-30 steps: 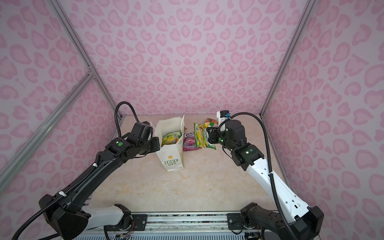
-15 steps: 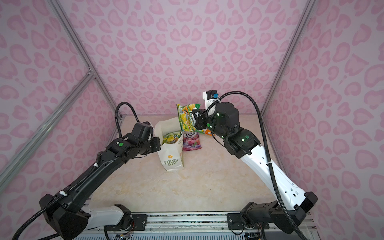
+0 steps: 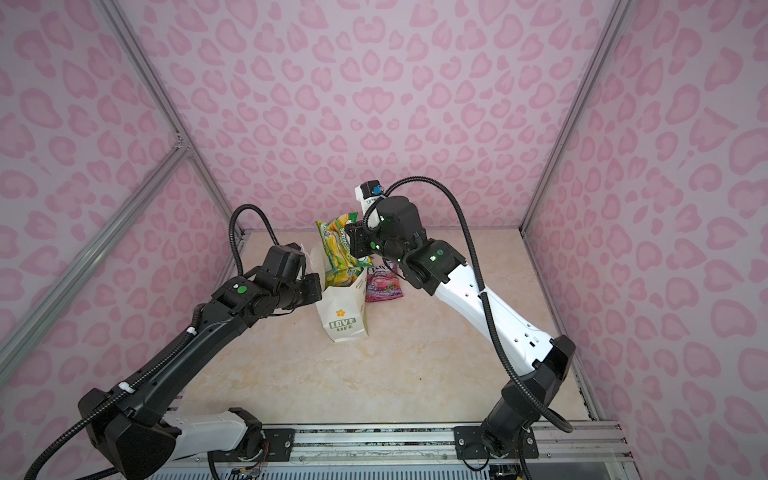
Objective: Place the snacks into the paper bag
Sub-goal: Place the snack in the paper bag.
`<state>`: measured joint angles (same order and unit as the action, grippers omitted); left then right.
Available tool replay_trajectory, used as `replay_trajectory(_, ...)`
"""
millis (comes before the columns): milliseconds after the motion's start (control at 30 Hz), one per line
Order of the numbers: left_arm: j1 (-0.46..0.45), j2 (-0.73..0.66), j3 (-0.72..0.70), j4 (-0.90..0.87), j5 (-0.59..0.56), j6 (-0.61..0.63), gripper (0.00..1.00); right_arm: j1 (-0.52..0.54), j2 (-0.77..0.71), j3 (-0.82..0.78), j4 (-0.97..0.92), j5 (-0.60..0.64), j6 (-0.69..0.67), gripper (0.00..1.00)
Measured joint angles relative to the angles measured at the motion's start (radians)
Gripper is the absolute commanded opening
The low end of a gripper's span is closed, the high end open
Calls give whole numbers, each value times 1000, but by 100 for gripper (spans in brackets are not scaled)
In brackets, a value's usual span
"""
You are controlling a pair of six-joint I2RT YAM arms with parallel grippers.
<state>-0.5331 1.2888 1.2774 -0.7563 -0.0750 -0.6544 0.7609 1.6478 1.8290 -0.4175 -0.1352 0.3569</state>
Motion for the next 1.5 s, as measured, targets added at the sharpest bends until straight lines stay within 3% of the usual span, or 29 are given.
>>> replay_trajectory(233, 0, -7, -8, 6, 0, 0, 3, 13, 93, 43, -21, 10, 17, 0)
replay_trajectory(833, 0, -8, -8, 6, 0, 0, 3, 80, 203, 91, -112, 196, 18, 0)
replay_trajectory(900, 0, -8, -8, 6, 0, 0, 3, 82, 212, 91, -111, 198, 25, 6)
replay_trajectory(1033, 0, -13, -8, 3, -4, 0, 3, 87, 229, 91, -112, 197, 26, 29)
replay_trajectory(1133, 0, -17, -7, -3, -4, 0, 3, 89, 232, 91, -113, 190, 26, 39)
replay_trajectory(1500, -1, -4, -2, -3, -10, 1, 3, 102, 187, 93, -129, 169, -8, 64)
